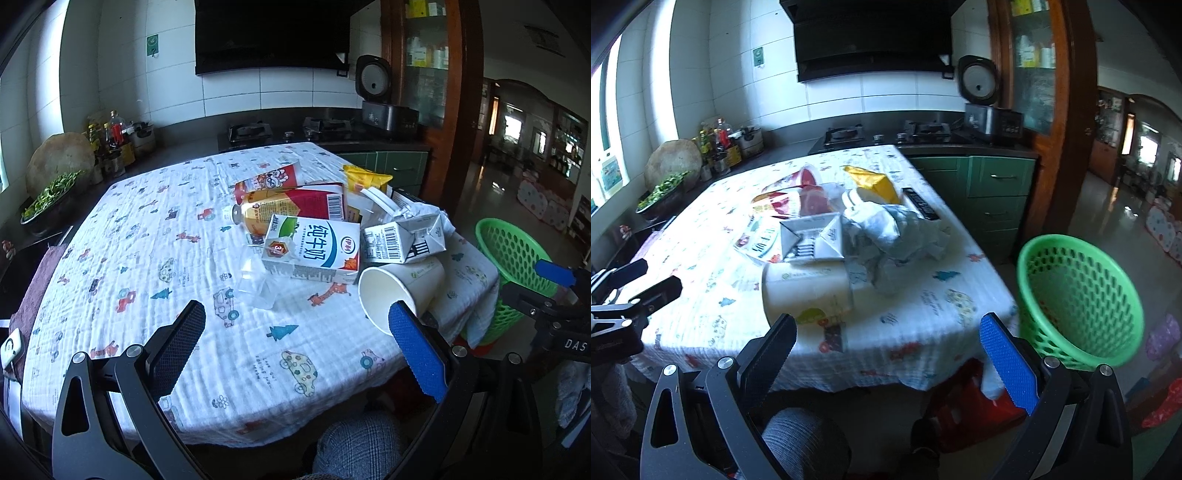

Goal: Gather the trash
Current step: 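Grasp the small white milk carton with the right gripper while the left gripper approaches the paper cup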

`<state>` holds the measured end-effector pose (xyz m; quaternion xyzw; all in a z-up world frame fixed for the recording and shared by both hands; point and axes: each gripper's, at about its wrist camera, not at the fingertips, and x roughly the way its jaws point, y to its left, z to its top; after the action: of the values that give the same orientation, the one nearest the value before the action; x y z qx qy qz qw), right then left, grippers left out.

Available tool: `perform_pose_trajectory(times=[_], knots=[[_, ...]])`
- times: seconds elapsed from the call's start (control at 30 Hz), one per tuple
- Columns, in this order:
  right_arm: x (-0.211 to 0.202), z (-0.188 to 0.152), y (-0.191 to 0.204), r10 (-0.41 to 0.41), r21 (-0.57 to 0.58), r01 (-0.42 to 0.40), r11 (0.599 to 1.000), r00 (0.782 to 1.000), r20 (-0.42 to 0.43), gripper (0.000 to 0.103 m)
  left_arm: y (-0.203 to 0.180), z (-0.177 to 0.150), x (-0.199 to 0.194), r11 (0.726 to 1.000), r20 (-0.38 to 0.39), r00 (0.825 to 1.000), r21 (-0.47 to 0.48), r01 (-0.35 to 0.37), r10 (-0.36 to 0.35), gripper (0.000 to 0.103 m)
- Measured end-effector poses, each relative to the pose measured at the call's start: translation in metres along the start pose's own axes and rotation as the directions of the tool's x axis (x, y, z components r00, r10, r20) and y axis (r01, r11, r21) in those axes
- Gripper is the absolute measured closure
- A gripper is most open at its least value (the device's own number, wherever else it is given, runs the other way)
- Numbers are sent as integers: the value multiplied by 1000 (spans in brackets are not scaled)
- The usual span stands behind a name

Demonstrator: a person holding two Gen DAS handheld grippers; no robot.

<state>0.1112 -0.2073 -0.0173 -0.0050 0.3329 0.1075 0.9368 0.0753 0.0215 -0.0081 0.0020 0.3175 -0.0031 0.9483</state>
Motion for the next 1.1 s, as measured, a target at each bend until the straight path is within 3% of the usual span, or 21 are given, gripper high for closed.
perform_pose_trajectory(times=[0.33, 0.47, 0.73, 0.87, 0.97, 1.1], knots=[[31, 29, 22, 94, -28, -94, 995, 996, -4, 8, 7, 5, 20, 1000, -21, 1000, -20, -9, 9, 5], [51, 41, 35, 131, -54, -132, 990, 991, -15, 18, 10, 5, 26, 1000, -33, 999, -22, -18, 18, 5], [87, 57, 48, 133, -78, -137, 988, 990, -52, 21, 19, 6, 36, 999, -46, 999, -36, -30, 29, 5], [104, 60, 50, 127, -71, -132, 989, 989, -77, 28, 22, 7, 39, 999, -51, 998, -40, -31, 29, 5], [106, 59, 51, 131, -72, -137, 988, 988, -81, 38, 24, 6, 39, 998, -50, 998, -46, -31, 29, 6], [99, 57, 53, 130, -82, -135, 987, 990, -58, 38, 28, 6, 39, 998, -54, 999, -60, -12, 9, 9]])
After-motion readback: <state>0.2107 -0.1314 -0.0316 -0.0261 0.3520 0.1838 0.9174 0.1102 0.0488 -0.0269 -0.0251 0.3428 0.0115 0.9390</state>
